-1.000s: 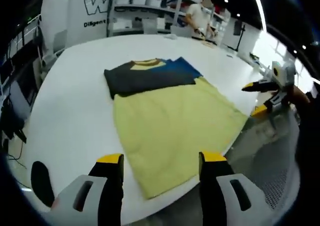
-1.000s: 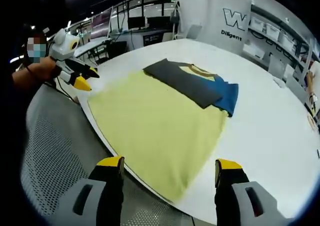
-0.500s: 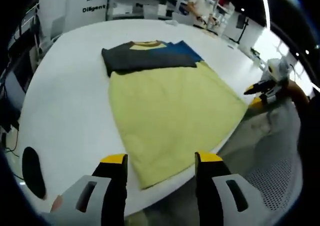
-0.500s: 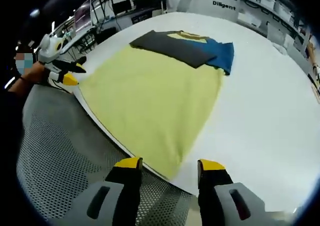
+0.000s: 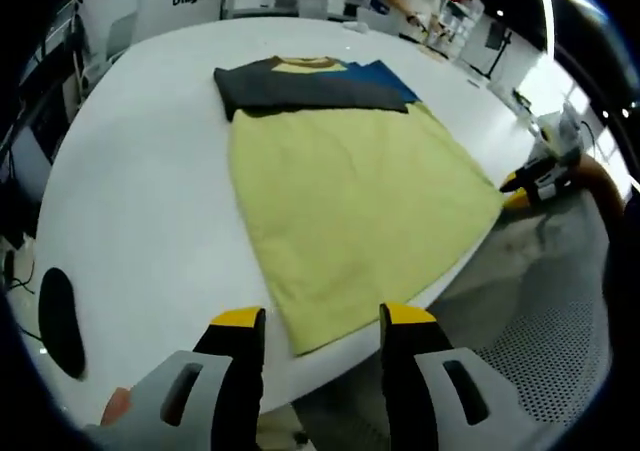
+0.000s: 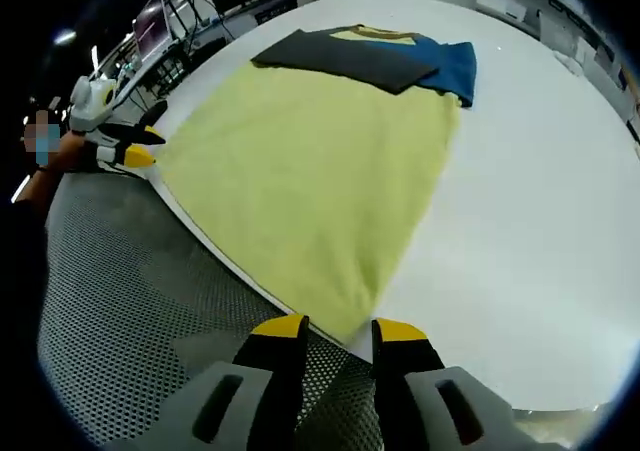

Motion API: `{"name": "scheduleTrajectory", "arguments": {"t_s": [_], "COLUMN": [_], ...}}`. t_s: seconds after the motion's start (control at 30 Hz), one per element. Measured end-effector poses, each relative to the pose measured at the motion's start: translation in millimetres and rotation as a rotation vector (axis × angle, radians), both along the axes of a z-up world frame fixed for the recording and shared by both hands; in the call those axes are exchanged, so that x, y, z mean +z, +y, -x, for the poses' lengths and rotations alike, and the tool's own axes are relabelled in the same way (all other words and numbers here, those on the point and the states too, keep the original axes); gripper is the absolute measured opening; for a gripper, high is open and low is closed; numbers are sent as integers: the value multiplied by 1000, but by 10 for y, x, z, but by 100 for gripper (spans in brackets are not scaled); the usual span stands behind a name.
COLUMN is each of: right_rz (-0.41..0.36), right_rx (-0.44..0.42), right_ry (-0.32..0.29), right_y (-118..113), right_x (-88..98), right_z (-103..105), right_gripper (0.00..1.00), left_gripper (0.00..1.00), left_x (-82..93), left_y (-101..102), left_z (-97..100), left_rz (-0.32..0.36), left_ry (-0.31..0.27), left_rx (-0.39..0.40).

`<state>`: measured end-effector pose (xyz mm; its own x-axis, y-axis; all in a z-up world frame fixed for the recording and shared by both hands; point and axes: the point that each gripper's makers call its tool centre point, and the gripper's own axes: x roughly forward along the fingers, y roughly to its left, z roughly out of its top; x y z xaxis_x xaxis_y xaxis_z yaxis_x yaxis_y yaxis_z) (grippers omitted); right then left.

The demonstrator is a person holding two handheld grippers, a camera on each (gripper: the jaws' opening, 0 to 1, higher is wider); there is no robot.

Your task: Fold the garment on the visible template until the final outline fits inside the template.

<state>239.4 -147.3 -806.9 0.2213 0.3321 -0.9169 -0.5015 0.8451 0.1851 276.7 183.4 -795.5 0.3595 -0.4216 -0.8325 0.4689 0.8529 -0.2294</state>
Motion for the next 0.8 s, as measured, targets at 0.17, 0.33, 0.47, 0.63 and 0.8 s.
{"name": "scheduleTrajectory", "arguments": {"t_s": [0.17, 0.33, 0.47, 0.63, 0.8], "right_rz": [-10, -18, -25, -31, -33], "right_rx": [0, 3, 8, 11, 7], "right_ry": [4, 9, 14, 21, 36], "right_y": [21, 33, 55, 65, 60], "right_x": [1, -2, 6, 4, 4], "right_z": [11, 26, 46, 57, 86], "right_gripper": [21, 18, 18, 16, 12], "left_gripper": [36, 26, 20, 14, 3], "left_x": [-9, -29, -32, -32, -66], "left_y": [17, 49, 10, -14, 9], "left_z": [12, 44, 51, 27, 6], "left_rz": [-6, -3, 12, 13, -22], "left_ry": [14, 48, 58, 52, 42], "left_rx": [9, 22, 22, 16, -12]}}
